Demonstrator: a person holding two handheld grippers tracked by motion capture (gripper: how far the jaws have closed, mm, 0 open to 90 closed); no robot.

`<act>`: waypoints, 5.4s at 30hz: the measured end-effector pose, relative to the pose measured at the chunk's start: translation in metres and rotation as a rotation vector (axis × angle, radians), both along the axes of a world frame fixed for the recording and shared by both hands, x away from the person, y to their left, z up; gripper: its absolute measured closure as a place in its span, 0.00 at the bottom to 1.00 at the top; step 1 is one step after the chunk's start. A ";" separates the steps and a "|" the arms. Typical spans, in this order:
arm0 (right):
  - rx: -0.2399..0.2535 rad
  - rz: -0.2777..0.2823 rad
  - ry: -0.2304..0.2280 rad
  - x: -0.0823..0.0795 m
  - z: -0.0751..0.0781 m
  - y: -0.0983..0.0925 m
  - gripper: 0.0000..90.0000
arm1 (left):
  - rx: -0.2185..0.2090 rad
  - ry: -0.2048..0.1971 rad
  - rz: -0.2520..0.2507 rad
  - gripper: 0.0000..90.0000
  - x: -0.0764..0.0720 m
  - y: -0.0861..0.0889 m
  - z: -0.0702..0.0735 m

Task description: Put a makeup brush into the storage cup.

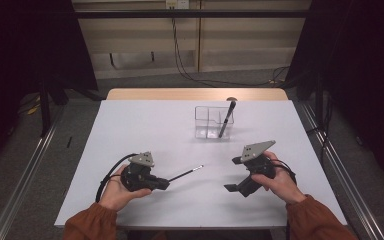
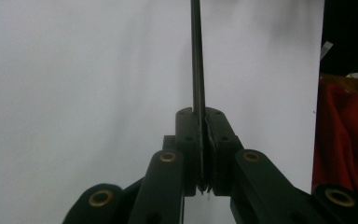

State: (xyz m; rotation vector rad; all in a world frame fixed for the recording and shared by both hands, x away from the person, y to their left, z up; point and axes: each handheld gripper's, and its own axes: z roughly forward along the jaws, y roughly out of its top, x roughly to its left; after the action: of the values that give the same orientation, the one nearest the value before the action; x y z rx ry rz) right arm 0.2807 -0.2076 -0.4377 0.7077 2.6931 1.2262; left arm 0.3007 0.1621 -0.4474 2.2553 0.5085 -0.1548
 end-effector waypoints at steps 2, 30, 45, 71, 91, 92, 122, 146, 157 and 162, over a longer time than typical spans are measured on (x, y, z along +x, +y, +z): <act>0.013 0.011 0.006 -0.002 0.001 -0.001 0.03 | -0.008 0.003 -0.013 0.95 0.000 0.000 0.000; 0.235 -0.109 -0.111 -0.014 -0.008 0.004 0.02 | -0.175 -0.074 0.057 0.95 -0.007 -0.003 0.002; 0.328 -0.139 -0.191 -0.014 -0.006 0.008 0.06 | -0.320 -0.126 0.085 0.95 -0.010 -0.004 0.005; 0.428 -0.085 -0.169 -0.015 0.005 0.025 0.07 | -0.426 -0.197 0.068 0.95 -0.018 -0.021 0.008; 0.495 -0.087 -0.157 -0.005 0.014 0.037 0.29 | -0.410 -0.197 0.045 0.95 -0.019 -0.028 0.005; 0.497 -0.082 -0.155 -0.004 0.014 0.037 0.32 | -0.408 -0.198 0.045 0.95 -0.019 -0.028 0.005; 0.597 -0.019 -0.085 -0.002 0.010 0.038 0.80 | -0.385 -0.194 -0.001 0.95 -0.025 -0.032 -0.003; 0.693 0.010 0.013 0.003 0.012 0.041 0.95 | -0.361 -0.213 0.025 0.84 -0.021 -0.035 -0.007; 0.673 -0.003 0.000 0.005 0.013 0.036 0.96 | -0.362 -0.222 0.086 0.67 -0.019 -0.030 -0.003; 0.658 -0.011 -0.003 0.006 0.013 0.034 0.96 | -0.357 -0.227 0.106 0.56 -0.019 -0.029 -0.001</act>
State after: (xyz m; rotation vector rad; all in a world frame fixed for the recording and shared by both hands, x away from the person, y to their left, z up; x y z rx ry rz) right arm 0.2862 -0.1736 -0.4242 0.7653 2.2515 2.1274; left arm 0.2820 0.1331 -0.4485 1.8651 0.4385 0.0606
